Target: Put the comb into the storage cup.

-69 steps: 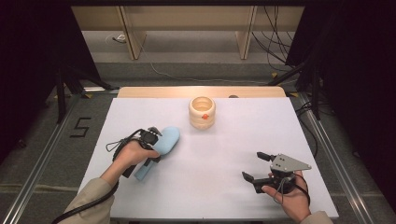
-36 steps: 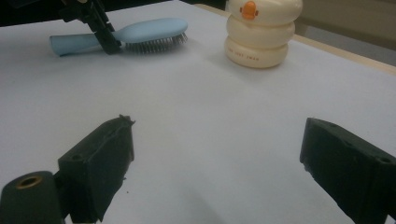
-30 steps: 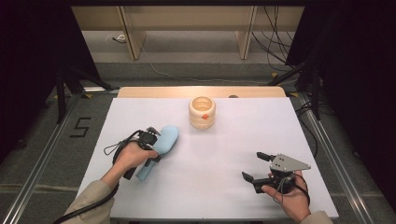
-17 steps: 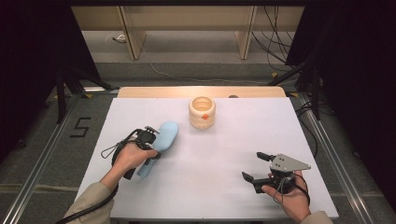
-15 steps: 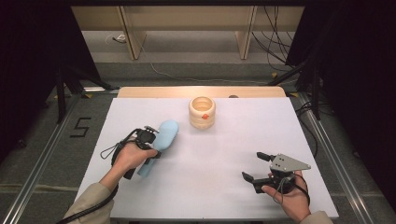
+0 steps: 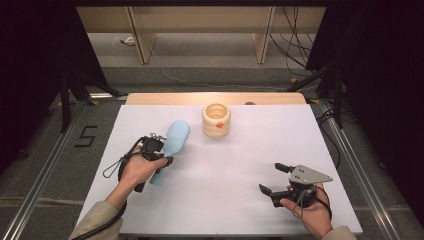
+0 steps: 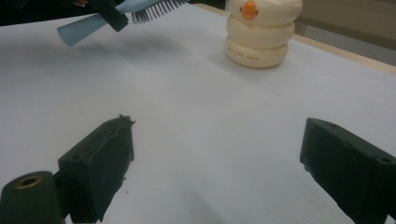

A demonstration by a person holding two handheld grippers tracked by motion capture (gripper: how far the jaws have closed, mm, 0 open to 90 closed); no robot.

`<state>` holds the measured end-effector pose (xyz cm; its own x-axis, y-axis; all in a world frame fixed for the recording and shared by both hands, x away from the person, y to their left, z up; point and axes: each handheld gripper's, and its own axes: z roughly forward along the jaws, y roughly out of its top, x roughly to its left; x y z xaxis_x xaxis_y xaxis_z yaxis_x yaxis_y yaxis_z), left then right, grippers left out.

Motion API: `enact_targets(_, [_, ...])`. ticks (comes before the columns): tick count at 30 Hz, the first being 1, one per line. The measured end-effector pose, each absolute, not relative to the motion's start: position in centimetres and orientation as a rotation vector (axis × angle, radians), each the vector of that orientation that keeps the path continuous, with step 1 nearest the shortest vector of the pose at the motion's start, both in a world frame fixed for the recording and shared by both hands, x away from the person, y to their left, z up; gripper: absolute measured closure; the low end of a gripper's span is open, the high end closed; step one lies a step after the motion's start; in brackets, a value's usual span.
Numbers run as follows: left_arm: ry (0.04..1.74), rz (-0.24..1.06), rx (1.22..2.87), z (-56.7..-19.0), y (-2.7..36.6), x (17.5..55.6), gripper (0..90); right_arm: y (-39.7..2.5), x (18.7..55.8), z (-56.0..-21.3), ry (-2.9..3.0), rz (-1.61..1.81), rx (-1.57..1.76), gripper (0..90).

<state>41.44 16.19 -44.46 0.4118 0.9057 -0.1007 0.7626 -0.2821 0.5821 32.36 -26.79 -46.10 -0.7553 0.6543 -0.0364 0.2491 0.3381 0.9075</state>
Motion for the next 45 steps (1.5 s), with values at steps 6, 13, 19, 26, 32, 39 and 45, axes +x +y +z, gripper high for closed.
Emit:
enact_targets(6, [1.396, 0.353, 2.091, -44.3, 16.2, 41.2, 69.3, -26.8, 32.4, -46.1, 2.213, 1.396, 0.793, 10.8])
enact_targets(13, [1.386, 0.385, 2.056, -44.4, 16.3, 40.8, 69.2, -26.7, 32.3, -46.1, 2.214, 1.399, 0.791, 10.9])
enact_targets(19, [1.37, 0.399, 2.035, -44.2, 16.1, 40.6, 69.3, -26.6, 32.3, -46.1, 2.213, 1.398, 0.789, 10.8])
enact_targets(26, [1.352, 0.409, 2.004, -44.0, 16.1, 40.5, 69.2, -26.4, 32.3, -46.1, 2.212, 1.398, 0.789, 10.8])
enact_targets(32, [1.335, 0.433, 1.974, -43.5, 16.0, 40.3, 69.2, -26.0, 32.2, -46.0, 2.21, 1.401, 0.789, 10.8])
enact_targets(39, [1.314, 0.452, 1.943, -43.1, 15.7, 40.1, 69.2, -25.3, 32.2, -45.9, 2.207, 1.417, 0.78, 10.9])
enact_targets(45, [1.294, 0.448, 1.925, -42.8, 15.5, 39.9, 69.2, -24.8, 32.2, -45.8, 2.208, 1.424, 0.773, 10.9])
